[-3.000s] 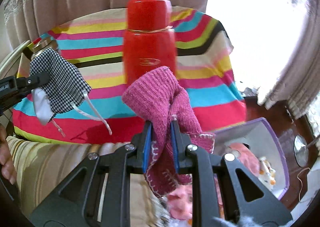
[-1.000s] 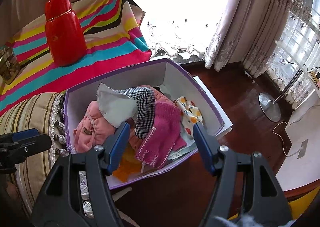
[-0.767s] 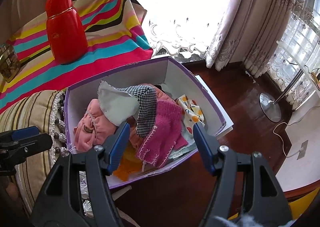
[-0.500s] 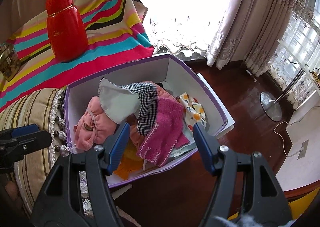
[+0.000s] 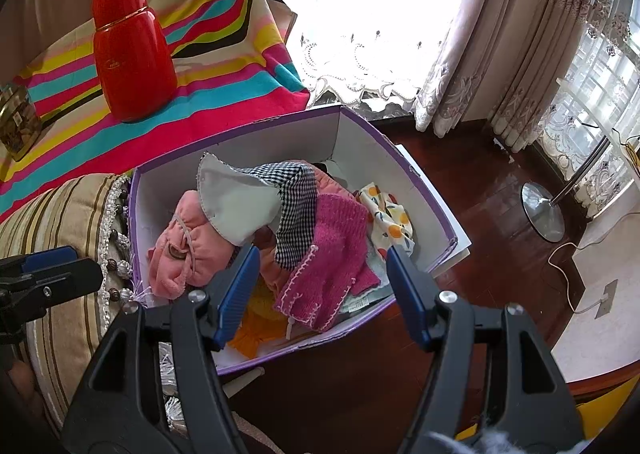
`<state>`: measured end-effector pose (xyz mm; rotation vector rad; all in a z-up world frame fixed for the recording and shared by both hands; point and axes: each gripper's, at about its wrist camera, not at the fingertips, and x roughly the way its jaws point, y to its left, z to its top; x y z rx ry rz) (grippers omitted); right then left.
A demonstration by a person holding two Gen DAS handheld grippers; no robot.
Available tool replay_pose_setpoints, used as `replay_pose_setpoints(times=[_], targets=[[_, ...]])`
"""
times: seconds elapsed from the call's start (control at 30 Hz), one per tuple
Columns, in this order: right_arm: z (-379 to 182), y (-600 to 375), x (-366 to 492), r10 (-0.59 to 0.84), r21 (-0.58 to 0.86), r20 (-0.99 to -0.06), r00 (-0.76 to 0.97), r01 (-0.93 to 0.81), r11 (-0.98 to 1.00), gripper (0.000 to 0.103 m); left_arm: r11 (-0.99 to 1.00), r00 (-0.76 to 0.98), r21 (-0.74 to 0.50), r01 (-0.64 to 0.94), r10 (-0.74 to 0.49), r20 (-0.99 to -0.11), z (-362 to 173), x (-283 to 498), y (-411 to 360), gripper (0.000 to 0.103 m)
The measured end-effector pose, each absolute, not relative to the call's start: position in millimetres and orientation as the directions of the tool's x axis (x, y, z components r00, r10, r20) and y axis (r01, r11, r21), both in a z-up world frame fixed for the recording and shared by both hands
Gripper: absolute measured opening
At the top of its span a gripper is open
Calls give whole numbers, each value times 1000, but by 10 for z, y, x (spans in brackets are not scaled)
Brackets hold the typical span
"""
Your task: Organize soft objects
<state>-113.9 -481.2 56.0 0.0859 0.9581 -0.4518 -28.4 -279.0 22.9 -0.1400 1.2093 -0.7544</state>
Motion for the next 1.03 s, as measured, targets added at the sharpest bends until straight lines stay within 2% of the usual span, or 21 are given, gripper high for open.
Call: replay_pose_setpoints(times=[1.03], targets=[[501, -4825, -1157, -330, -119, -814, 479, 419, 900, 69, 752, 159, -475, 458, -595, -788, 219, -301, -2795, 87]])
